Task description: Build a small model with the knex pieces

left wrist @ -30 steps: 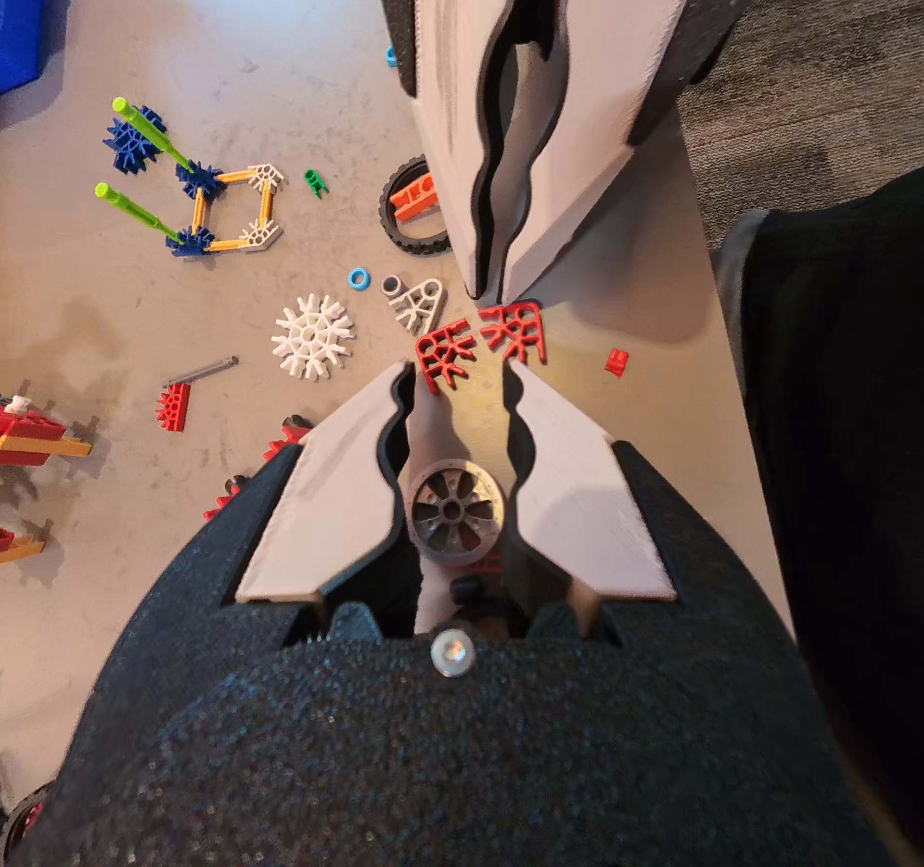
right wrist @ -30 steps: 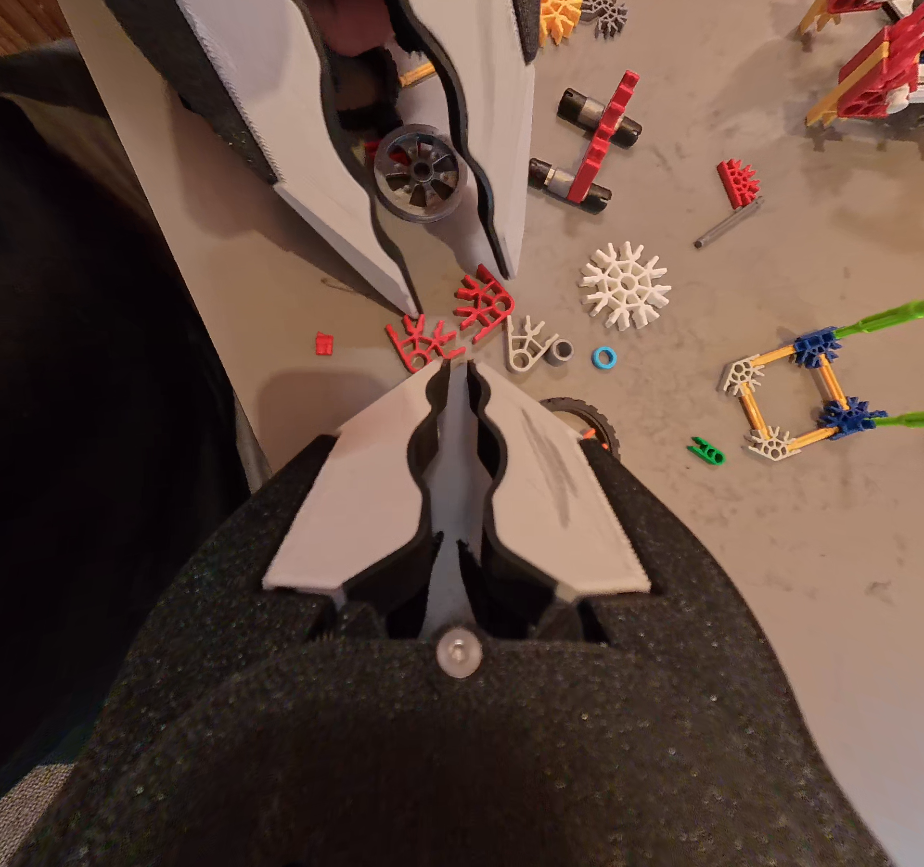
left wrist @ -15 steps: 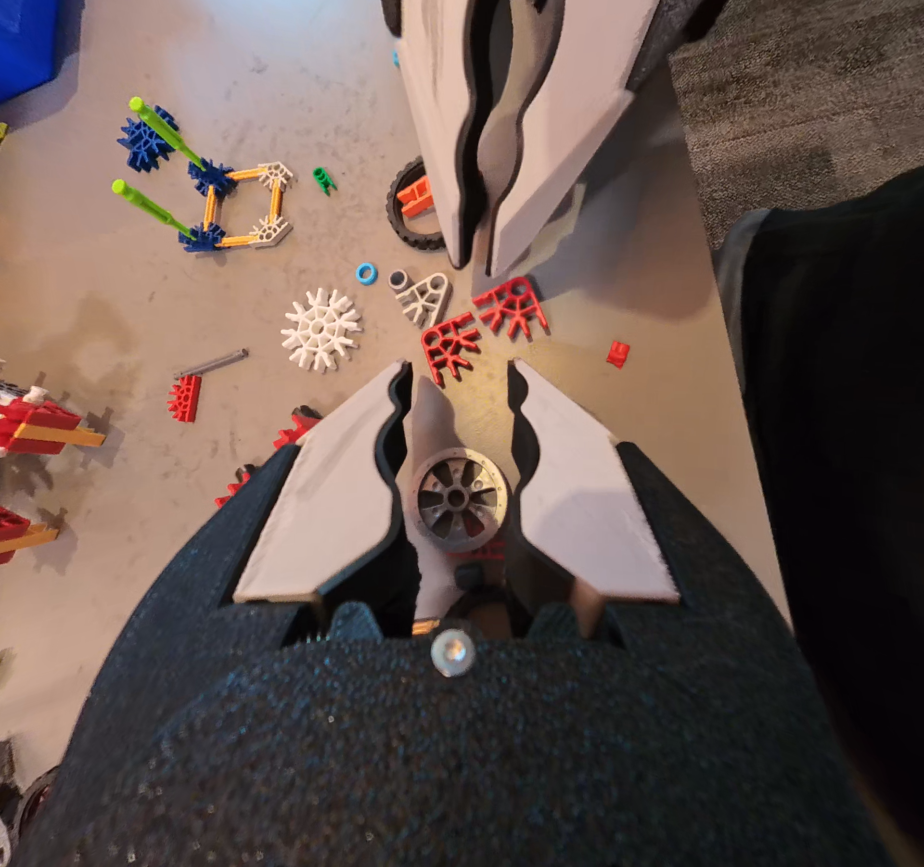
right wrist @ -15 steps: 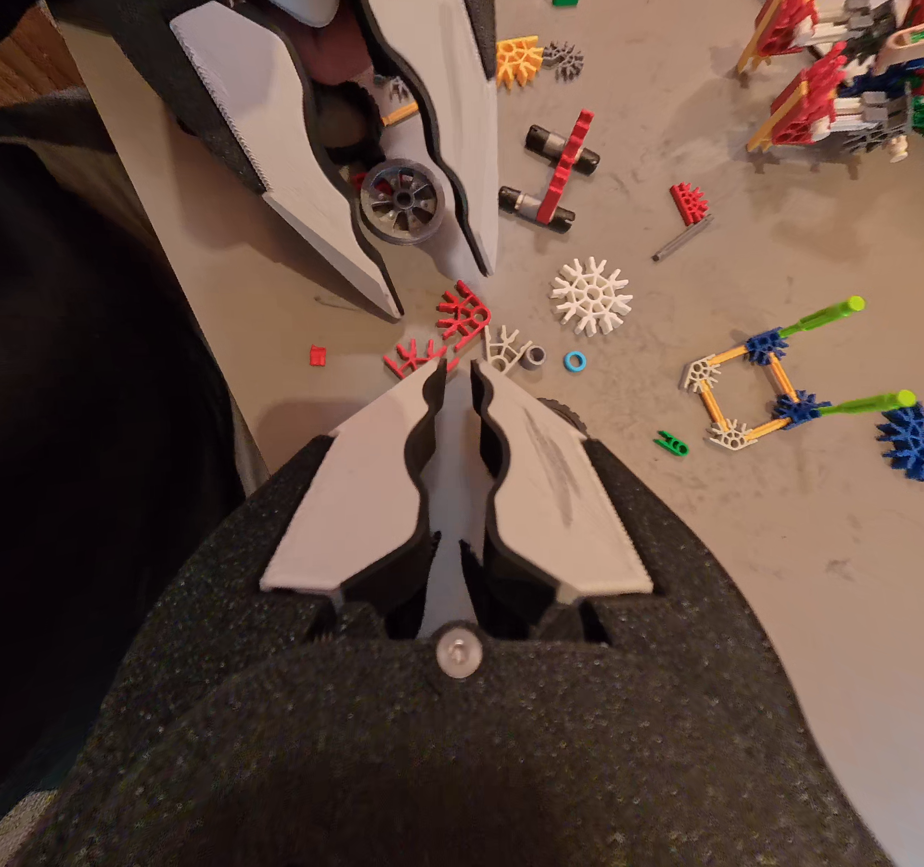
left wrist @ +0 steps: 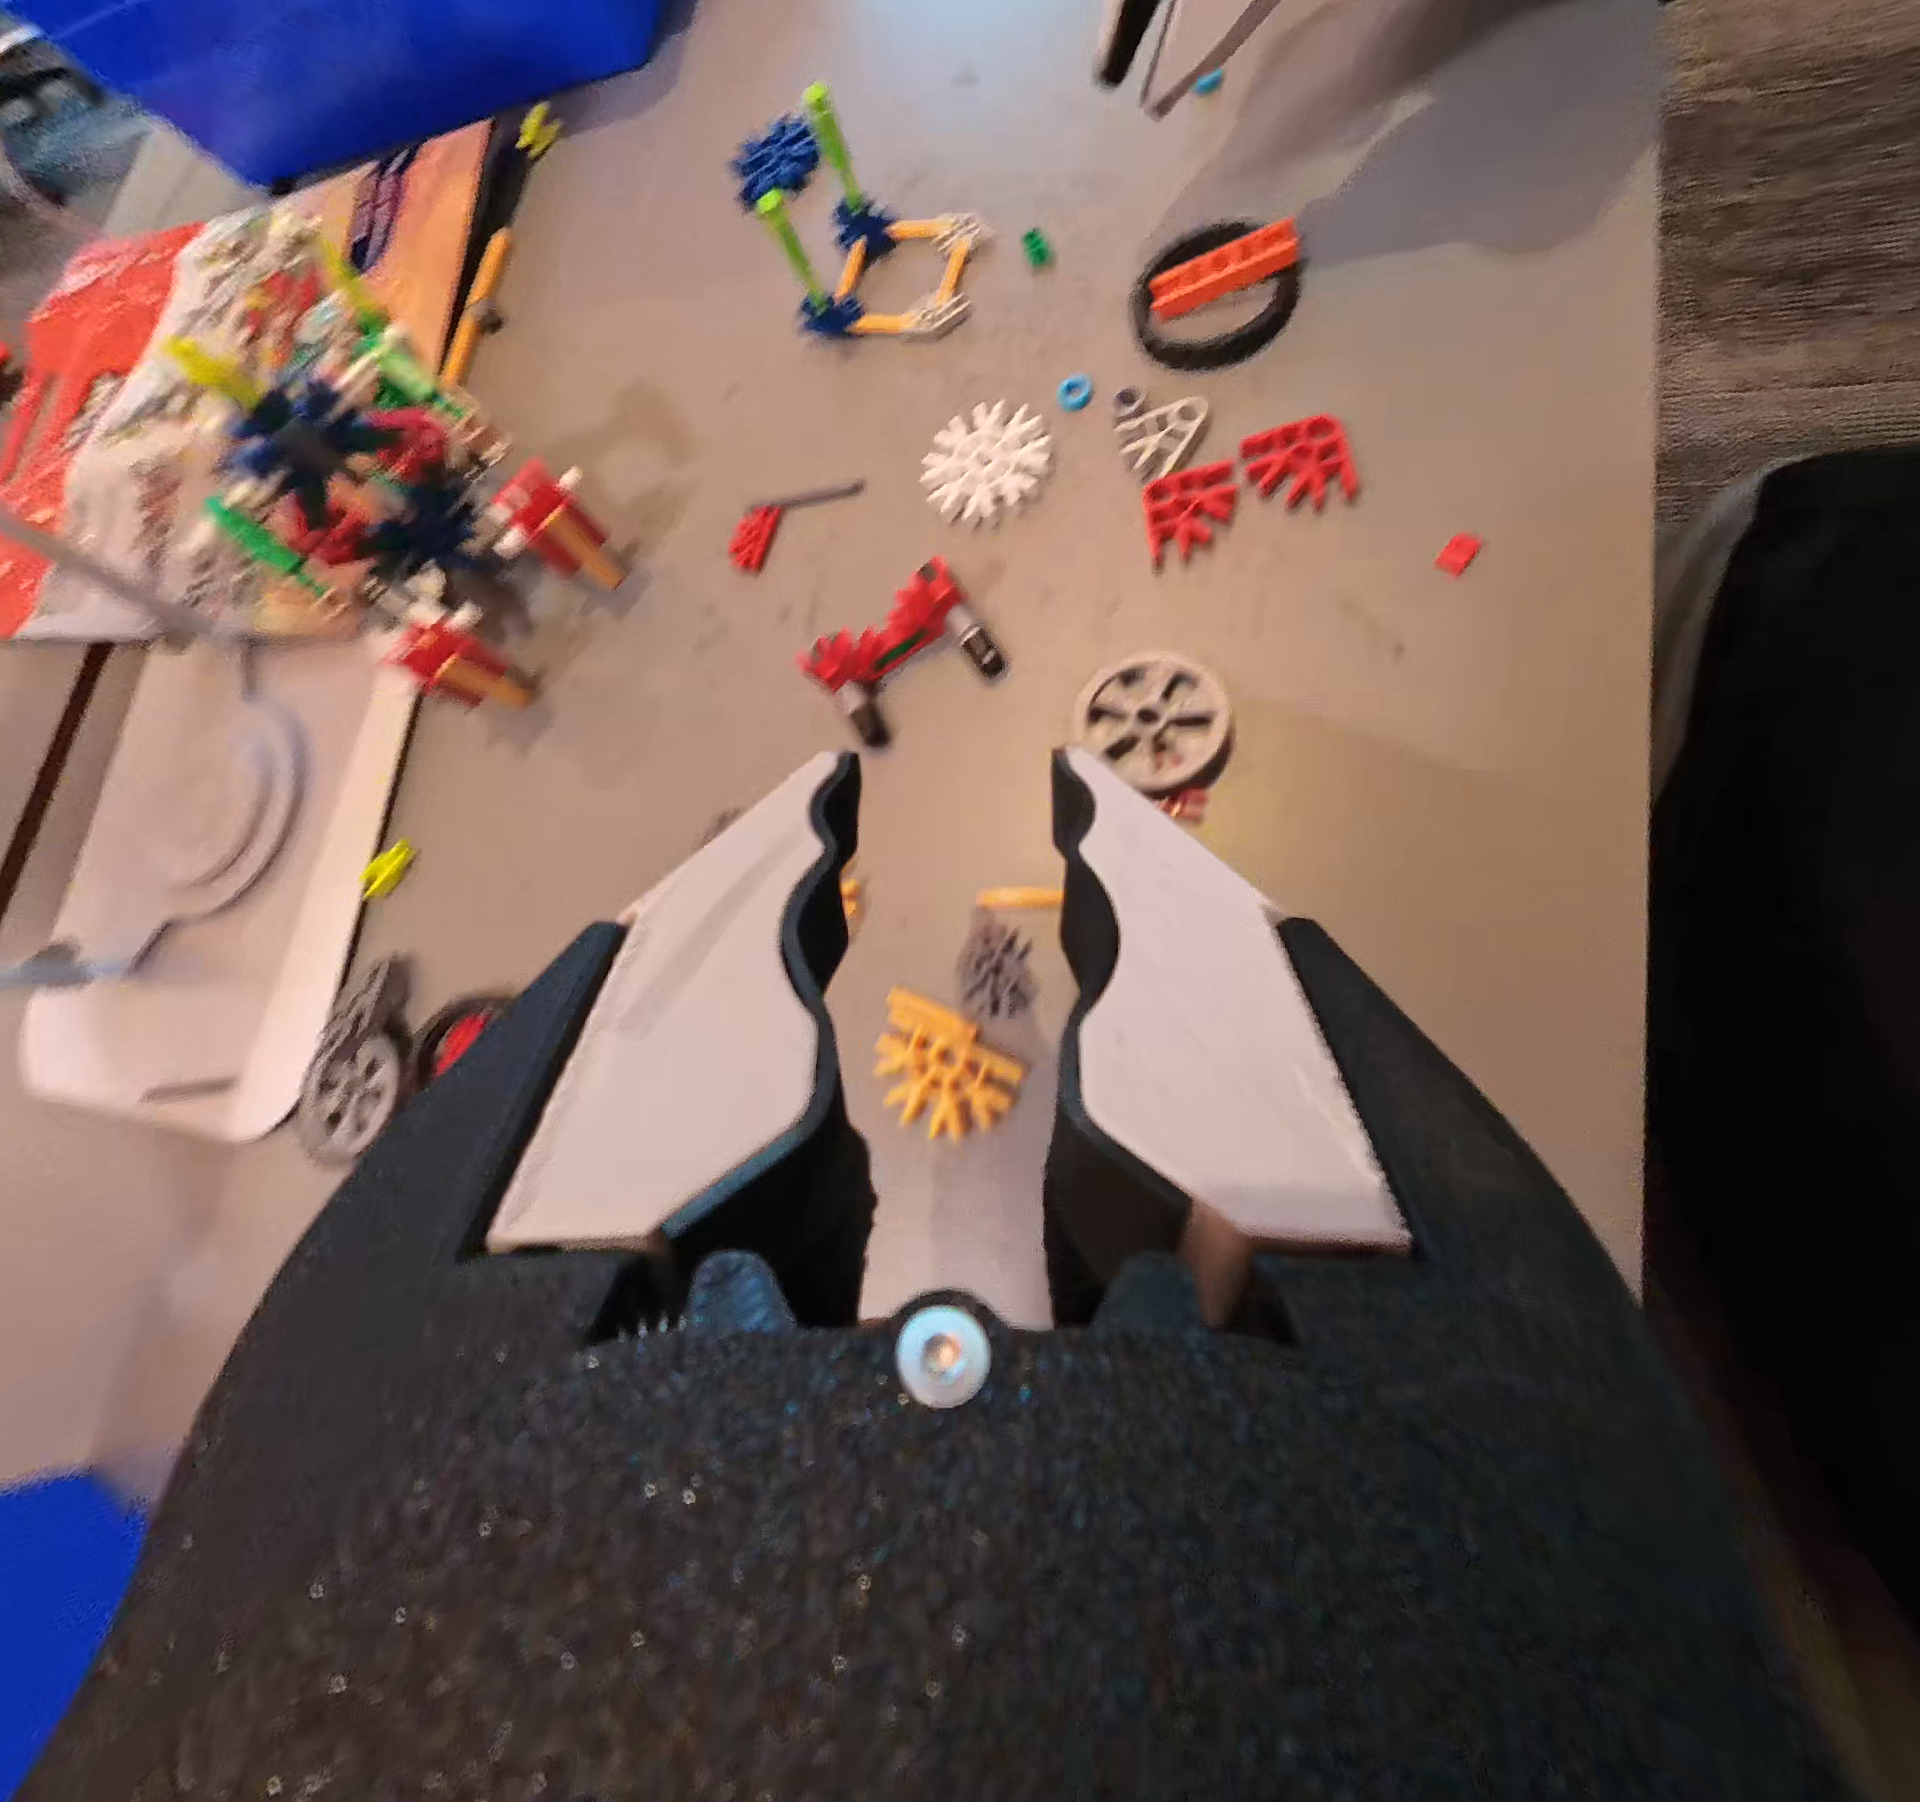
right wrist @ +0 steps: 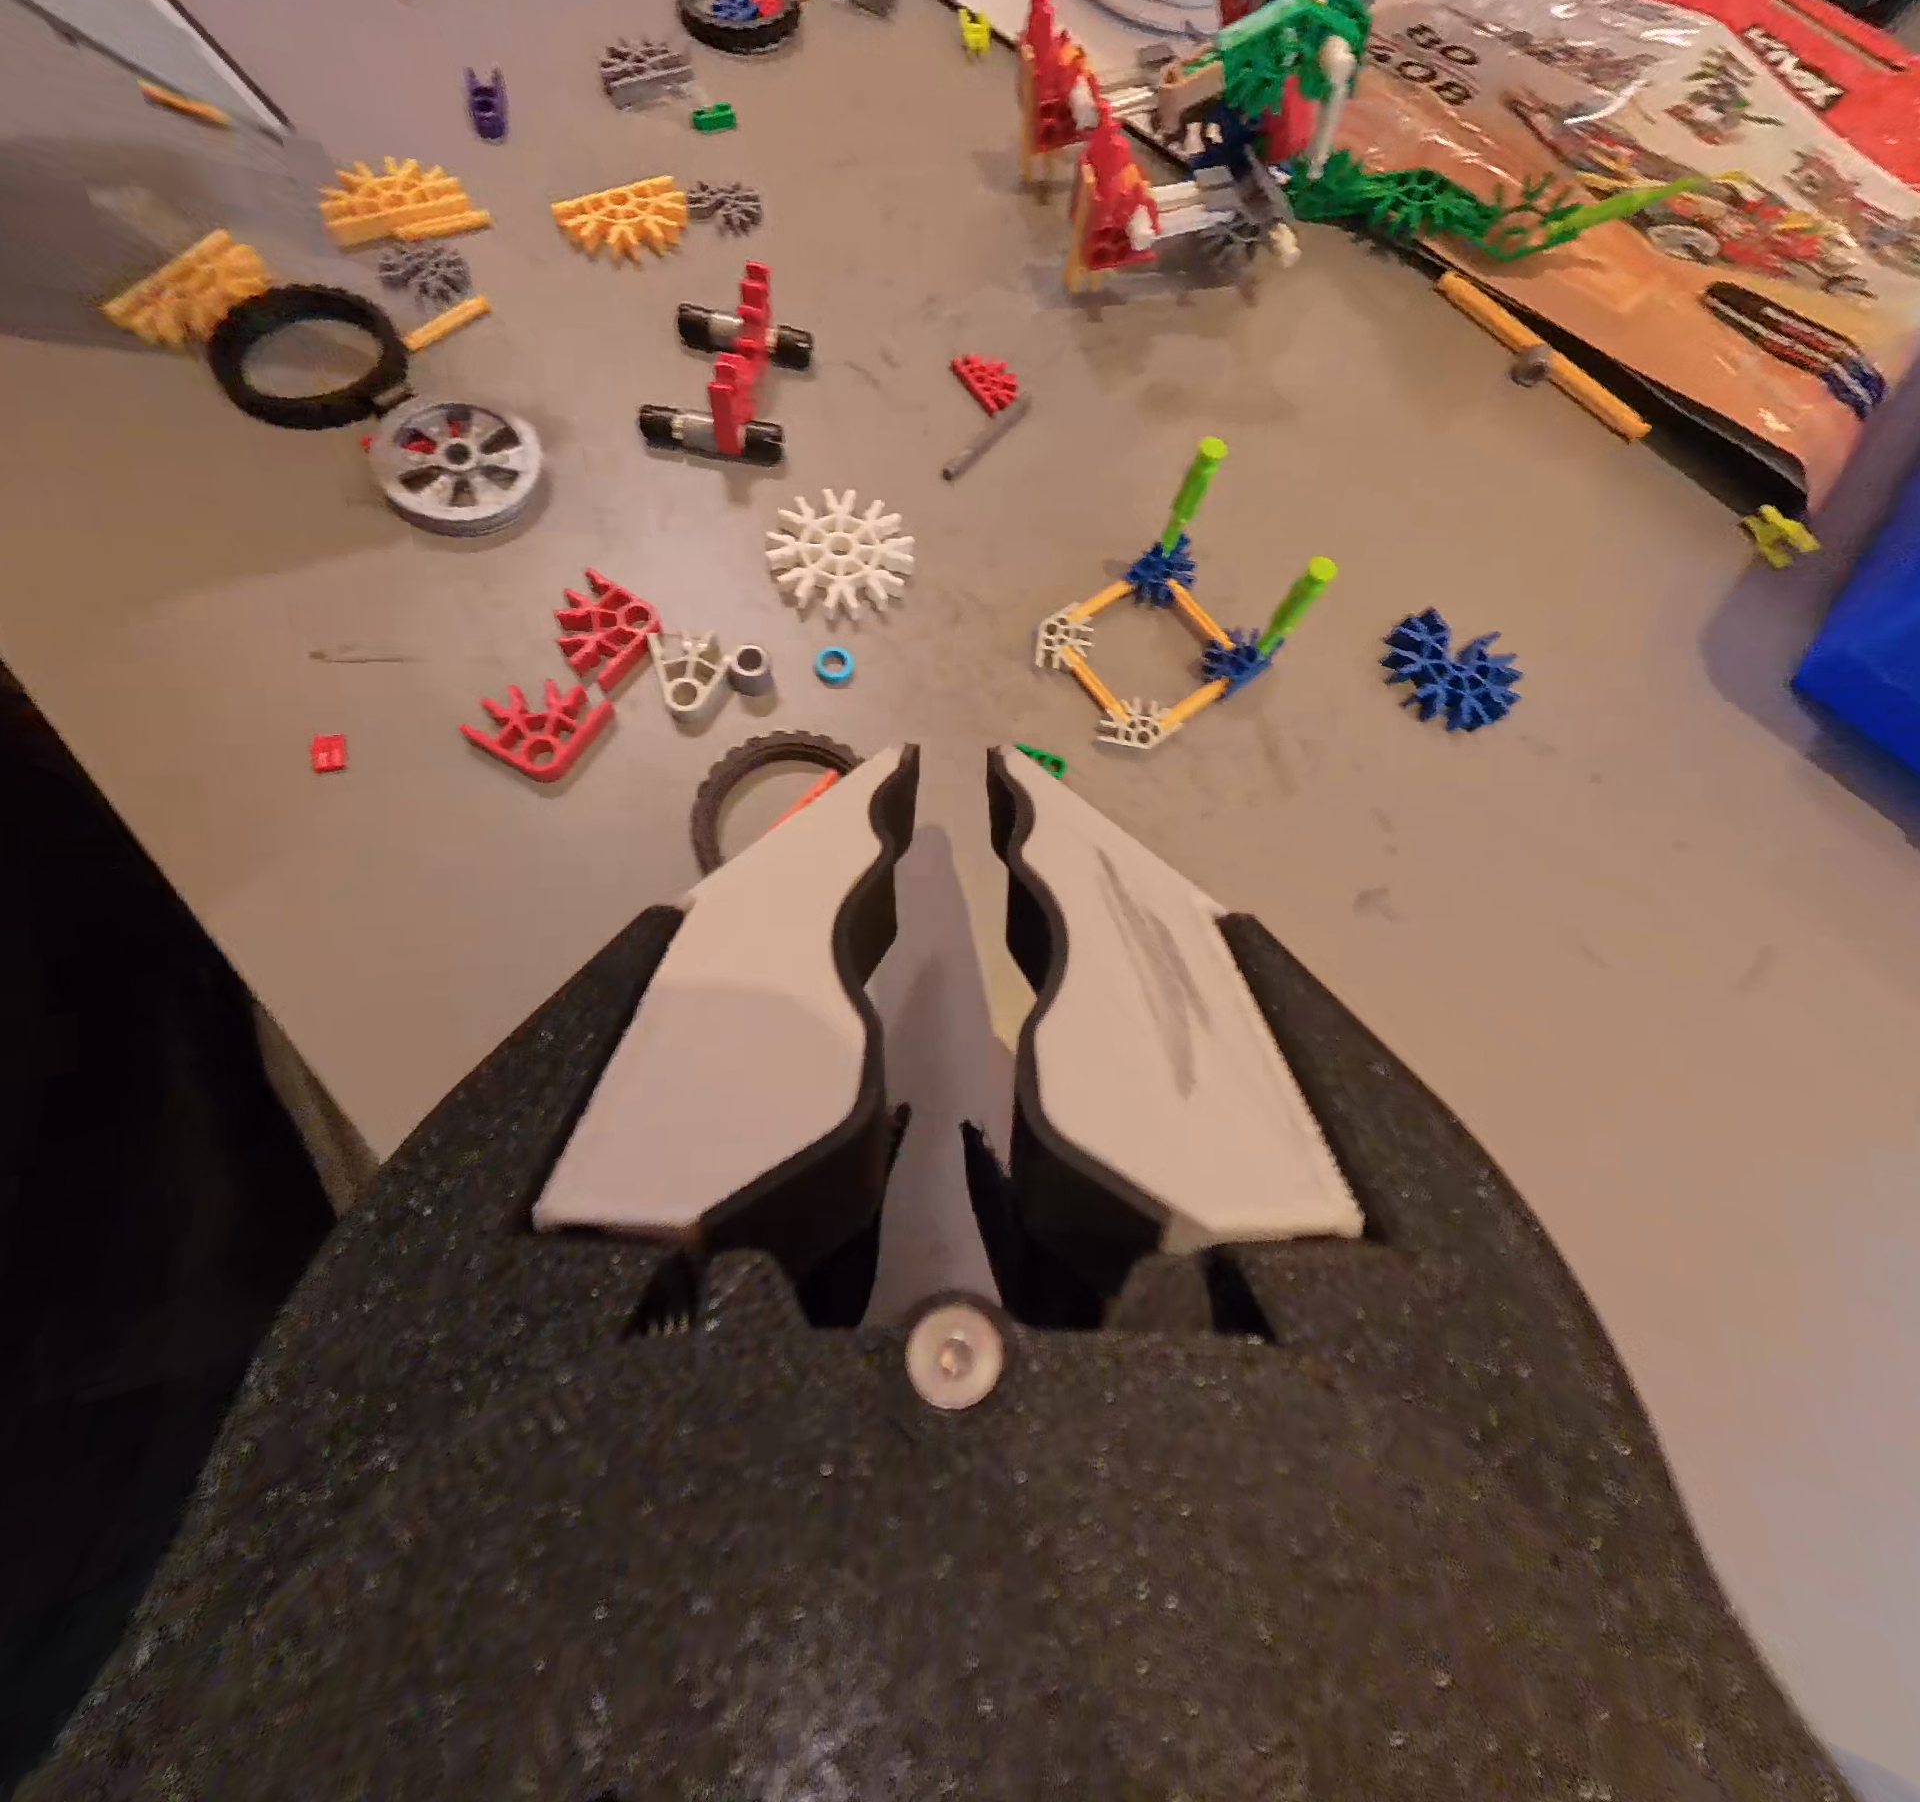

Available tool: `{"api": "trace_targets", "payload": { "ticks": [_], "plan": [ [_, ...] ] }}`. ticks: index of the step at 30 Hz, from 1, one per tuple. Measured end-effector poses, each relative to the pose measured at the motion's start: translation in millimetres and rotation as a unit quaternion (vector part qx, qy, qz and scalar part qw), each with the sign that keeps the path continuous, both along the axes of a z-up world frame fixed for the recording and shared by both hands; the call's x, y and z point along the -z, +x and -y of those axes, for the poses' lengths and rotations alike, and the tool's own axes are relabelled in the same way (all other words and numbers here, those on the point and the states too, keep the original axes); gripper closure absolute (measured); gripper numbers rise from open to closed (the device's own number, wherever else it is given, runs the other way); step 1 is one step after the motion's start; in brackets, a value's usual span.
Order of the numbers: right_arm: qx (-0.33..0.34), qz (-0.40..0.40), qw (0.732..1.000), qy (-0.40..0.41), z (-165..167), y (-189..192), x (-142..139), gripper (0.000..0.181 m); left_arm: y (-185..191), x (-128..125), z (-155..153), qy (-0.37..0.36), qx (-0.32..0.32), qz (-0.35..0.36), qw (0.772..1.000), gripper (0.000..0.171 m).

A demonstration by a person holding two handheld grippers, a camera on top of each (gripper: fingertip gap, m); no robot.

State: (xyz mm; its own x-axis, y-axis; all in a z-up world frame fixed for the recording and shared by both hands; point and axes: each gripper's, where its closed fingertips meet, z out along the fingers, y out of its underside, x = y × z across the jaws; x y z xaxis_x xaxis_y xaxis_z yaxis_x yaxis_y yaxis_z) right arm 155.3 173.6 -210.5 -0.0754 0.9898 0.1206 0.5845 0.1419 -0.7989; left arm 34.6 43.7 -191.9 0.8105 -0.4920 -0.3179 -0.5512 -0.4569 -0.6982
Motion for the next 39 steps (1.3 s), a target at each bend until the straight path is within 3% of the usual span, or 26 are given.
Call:
{"api": "trace_targets", "payload": {
  "ticks": [10,15,25,31,39],
  "plan": [
    [0.061,-0.029,0.998,-0.019,-33.2,4.9,8.2,0.169,-135.5,-91.9,86.7,0.05,-0.191,-0.092,0.976,0.142],
    [0.066,-0.022,0.997,-0.024,-34.8,3.1,10.6,0.169,-190.5,-110.5,126.9,0.027,-0.254,-0.138,0.957,0.147],
    [0.062,0.013,0.998,-0.02,-29.4,-1.0,24.5,0.168,-261.2,-80.4,168.3,-0.077,-0.292,-0.144,0.942,0.156],
    [0.07,0.017,0.997,-0.023,-31.7,-1.6,26.3,0.168,-281.3,-64.8,169.8,-0.107,-0.279,-0.145,0.943,0.154],
    [0.072,0.03,0.997,-0.023,-32.2,-2.3,31.1,0.168,-290.2,-20.3,162.4,-0.176,-0.239,-0.113,0.948,0.155]
  ]
}}
